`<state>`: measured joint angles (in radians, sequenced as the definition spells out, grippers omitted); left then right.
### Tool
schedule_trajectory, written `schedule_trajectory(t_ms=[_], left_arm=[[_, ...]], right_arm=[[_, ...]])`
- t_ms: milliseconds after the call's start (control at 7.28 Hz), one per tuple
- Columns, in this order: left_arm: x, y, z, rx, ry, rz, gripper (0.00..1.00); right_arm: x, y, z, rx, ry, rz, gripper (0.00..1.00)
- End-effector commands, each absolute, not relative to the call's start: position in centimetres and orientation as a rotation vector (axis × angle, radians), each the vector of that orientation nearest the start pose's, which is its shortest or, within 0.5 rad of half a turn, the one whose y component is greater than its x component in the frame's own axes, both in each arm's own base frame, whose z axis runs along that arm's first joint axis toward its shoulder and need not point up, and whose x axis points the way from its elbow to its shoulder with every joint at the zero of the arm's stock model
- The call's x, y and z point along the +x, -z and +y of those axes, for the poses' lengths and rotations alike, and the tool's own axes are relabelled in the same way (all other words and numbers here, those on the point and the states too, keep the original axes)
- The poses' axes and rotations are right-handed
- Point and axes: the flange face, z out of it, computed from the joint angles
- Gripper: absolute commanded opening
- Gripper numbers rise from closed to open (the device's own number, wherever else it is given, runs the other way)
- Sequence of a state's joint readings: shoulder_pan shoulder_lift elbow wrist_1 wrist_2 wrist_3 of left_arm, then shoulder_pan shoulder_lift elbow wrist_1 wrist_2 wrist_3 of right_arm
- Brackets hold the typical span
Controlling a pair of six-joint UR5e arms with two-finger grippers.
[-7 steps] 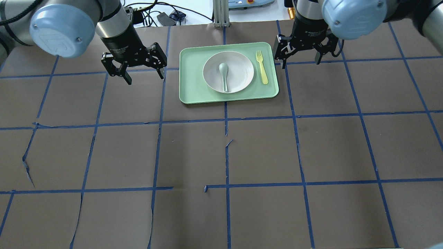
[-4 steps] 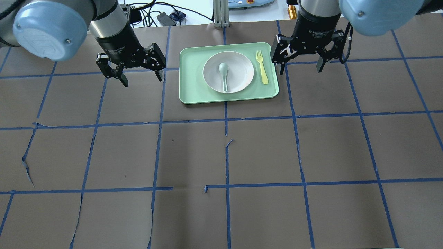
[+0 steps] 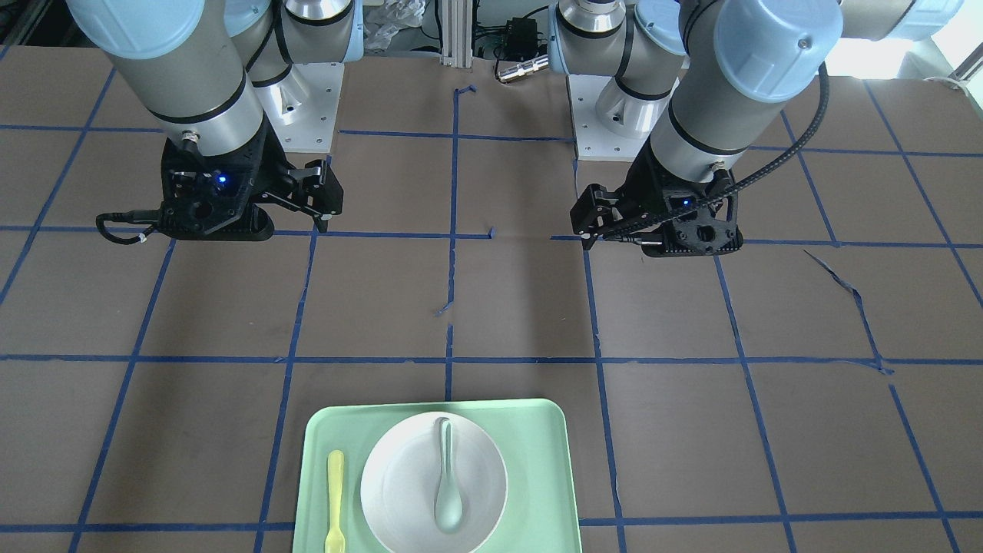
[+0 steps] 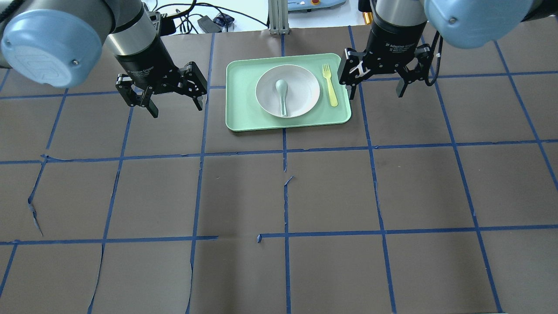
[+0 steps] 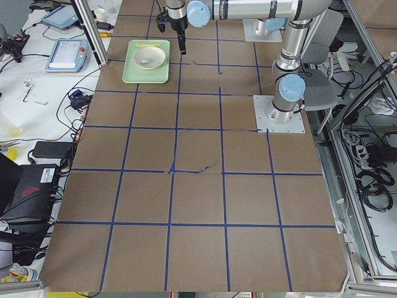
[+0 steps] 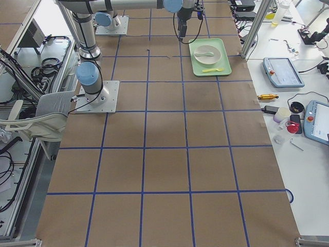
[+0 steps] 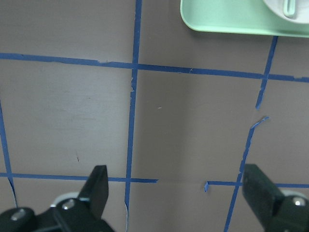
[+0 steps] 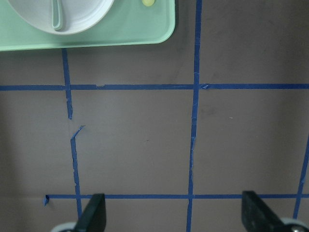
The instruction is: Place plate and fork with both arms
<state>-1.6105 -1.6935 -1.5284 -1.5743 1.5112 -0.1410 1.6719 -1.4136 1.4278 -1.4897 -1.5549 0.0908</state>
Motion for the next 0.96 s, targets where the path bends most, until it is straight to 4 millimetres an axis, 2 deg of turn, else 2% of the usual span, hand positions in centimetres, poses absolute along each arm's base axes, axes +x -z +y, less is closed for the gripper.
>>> schedule_trajectory(t_ms=[0,137,550,824], left_arm=[[-14.89,-44.93,-52.51,-0.181,-0.107,3.073,1.00],[-15.07,-44.50,-52.64,-0.201,-0.122,3.070,1.00],[-15.24,-45.39,-52.30,-0.215,-0.103,3.081,1.00],[-15.18,-45.16,-52.39,-0.218,-0.110,3.082,1.00]], right_arm=[[18.99,-46.60,-53.57,-0.018,-0.139,3.131,1.00],[19.07,-46.94,-53.38,-0.008,-0.130,3.123,1.00],[19.06,-46.56,-53.66,-0.008,-0.135,3.126,1.00],[19.11,-46.88,-53.52,-0.008,-0.128,3.119,1.00]])
